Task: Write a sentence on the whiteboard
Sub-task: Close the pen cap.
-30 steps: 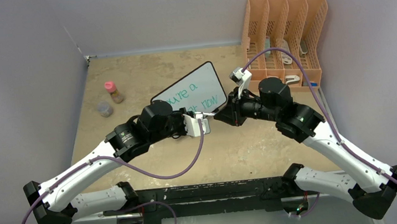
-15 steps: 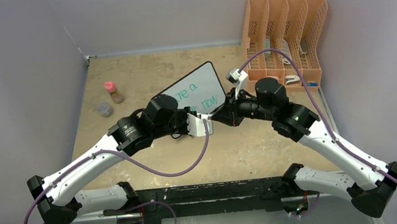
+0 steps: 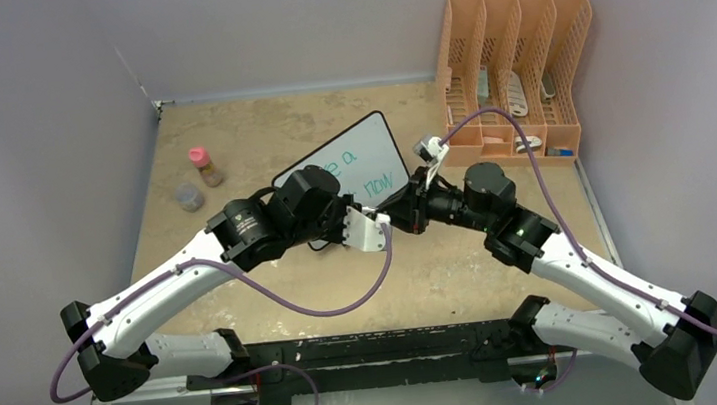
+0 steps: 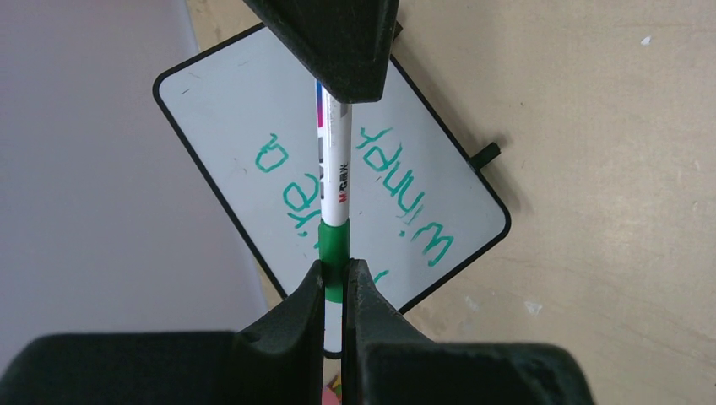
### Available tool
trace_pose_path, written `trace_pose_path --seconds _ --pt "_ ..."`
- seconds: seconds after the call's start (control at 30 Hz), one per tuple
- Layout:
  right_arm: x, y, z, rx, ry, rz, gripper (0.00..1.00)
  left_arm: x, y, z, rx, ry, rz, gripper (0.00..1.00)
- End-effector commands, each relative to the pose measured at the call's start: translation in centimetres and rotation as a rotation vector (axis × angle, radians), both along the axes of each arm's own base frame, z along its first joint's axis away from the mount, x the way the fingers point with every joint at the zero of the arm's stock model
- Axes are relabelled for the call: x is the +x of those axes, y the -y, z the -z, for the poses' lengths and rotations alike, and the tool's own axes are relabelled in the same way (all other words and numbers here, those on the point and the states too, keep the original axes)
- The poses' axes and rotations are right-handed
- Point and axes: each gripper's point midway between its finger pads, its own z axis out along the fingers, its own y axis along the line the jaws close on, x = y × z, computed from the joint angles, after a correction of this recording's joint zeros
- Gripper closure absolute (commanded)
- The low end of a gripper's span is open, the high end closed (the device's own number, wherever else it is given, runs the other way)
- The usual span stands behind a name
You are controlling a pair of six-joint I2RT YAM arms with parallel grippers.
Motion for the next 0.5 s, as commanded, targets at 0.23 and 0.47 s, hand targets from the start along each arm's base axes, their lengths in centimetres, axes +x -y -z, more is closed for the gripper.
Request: trace_pose_path --seconds 0.23,0.47 --pt "1.6 -2.5 -1.4 0.290 0.144 -0.023 1.00 0.0 2.3 -5.5 -0.042 0.178 0.113 1.00" --pt "2.5 -2.8 -2.0 0.399 0.231 -0.007 1.00 1.0 1.0 -6.2 0.001 0.272 0.087 1.00"
